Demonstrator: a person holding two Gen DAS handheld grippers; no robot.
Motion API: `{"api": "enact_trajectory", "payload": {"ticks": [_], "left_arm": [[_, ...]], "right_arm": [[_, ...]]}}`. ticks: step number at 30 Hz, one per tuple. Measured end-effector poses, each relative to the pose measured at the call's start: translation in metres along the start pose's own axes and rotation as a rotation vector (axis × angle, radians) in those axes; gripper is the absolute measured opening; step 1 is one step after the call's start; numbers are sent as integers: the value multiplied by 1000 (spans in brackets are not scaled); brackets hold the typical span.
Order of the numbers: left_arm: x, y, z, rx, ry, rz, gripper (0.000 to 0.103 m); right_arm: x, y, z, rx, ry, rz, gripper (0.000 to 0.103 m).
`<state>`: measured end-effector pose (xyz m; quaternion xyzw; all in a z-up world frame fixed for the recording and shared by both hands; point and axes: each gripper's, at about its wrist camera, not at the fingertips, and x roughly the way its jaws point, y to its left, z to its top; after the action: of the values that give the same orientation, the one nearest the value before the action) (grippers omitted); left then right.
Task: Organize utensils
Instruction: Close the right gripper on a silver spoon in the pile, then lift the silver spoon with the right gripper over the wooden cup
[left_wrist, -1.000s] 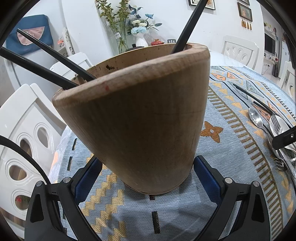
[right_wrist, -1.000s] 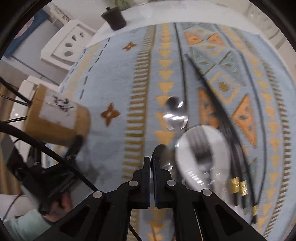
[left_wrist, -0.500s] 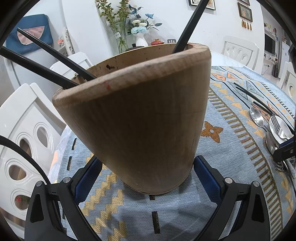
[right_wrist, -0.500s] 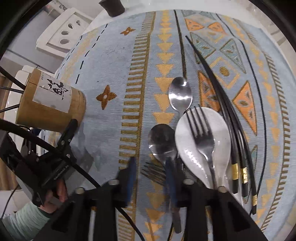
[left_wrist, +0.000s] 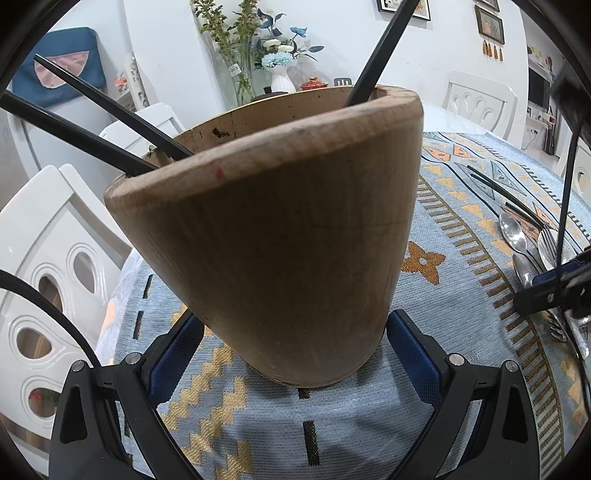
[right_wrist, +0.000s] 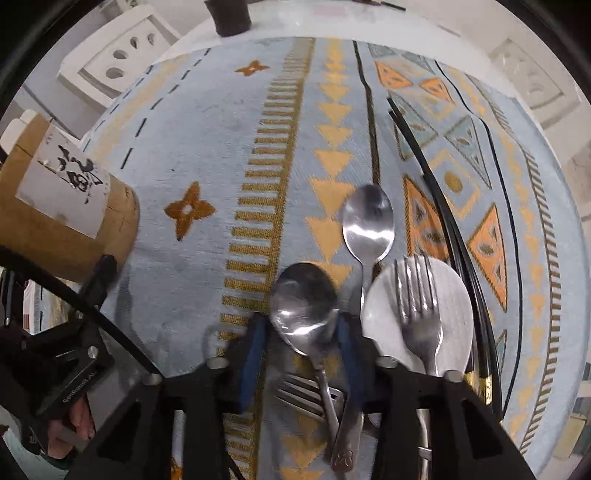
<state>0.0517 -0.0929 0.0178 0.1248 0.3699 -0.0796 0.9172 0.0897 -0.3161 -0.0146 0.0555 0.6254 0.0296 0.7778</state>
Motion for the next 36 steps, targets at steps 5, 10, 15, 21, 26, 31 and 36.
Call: {"api": "enact_trajectory", "payload": {"ticks": [5, 10, 15, 21, 26, 31, 36], "left_arm": [[0, -2, 0, -2, 1, -3, 99], [1, -2, 0, -2, 1, -3, 99], [0, -3, 0, -1, 1, -1, 100], [2, 3, 0, -1, 1, -1, 100], [2, 3, 0, -1, 1, -1, 100], [2, 2, 0, -2, 1, -2, 100], [2, 3, 0, -3, 2, -4, 100]], "right_arm": [[-1, -25, 7, 148, 30, 275, 32], [-6, -46, 6, 254, 10, 468, 32], [-31, -44, 10, 230, -81, 591, 32], [-74, -31, 3, 148, -195, 676, 9], [-91, -26, 15, 112, -245, 561, 9], [-47, -29, 15, 126, -71, 459, 13], [-12, -34, 17, 189, -5, 425, 15]]}}
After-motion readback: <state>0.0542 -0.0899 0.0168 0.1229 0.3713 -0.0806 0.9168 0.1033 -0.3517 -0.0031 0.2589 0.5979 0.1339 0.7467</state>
